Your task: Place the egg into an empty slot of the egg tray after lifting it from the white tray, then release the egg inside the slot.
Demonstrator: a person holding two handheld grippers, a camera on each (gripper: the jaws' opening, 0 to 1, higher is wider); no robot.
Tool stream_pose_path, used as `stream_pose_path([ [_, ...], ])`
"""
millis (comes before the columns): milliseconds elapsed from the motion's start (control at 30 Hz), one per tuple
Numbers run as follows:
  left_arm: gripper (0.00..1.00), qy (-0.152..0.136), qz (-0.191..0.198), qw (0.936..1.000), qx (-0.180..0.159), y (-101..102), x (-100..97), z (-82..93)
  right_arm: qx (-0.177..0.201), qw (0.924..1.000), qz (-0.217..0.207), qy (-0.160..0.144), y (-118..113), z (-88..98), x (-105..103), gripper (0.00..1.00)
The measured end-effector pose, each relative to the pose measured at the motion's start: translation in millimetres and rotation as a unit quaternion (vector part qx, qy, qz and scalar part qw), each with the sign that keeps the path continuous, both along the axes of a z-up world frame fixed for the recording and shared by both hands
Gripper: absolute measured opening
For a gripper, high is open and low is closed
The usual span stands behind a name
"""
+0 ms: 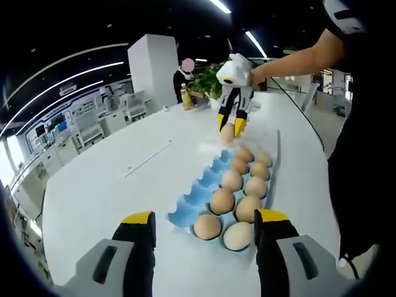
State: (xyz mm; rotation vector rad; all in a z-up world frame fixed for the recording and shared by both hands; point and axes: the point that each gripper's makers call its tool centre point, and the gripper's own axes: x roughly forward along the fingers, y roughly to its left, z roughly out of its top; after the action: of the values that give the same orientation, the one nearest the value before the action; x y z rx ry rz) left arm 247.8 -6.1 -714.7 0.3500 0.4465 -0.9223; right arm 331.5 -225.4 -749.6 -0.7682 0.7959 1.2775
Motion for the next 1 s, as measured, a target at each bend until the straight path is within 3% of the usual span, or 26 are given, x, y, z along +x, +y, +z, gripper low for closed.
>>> stream_pose_path([
  [433,0.66,0.0,0.002,1.0,0.0,1.8,1.0,-0.7,0.011,0.9996,0.026,0.001,31.0,1.6,-1.8,0.26],
  [700,0.66,0.0,0.0,1.0,0.001,2.1,1.3,-1.5,0.039,0.9972,0.064,0.005,83.3,4.2,-5.7,0.25],
  [1000,0.66,0.003,0.006,1.0,-0.004,4.5,0.7,-2.4,0.042,0.9949,0.091,0.009,109.8,2.5,-11.7,0.25],
])
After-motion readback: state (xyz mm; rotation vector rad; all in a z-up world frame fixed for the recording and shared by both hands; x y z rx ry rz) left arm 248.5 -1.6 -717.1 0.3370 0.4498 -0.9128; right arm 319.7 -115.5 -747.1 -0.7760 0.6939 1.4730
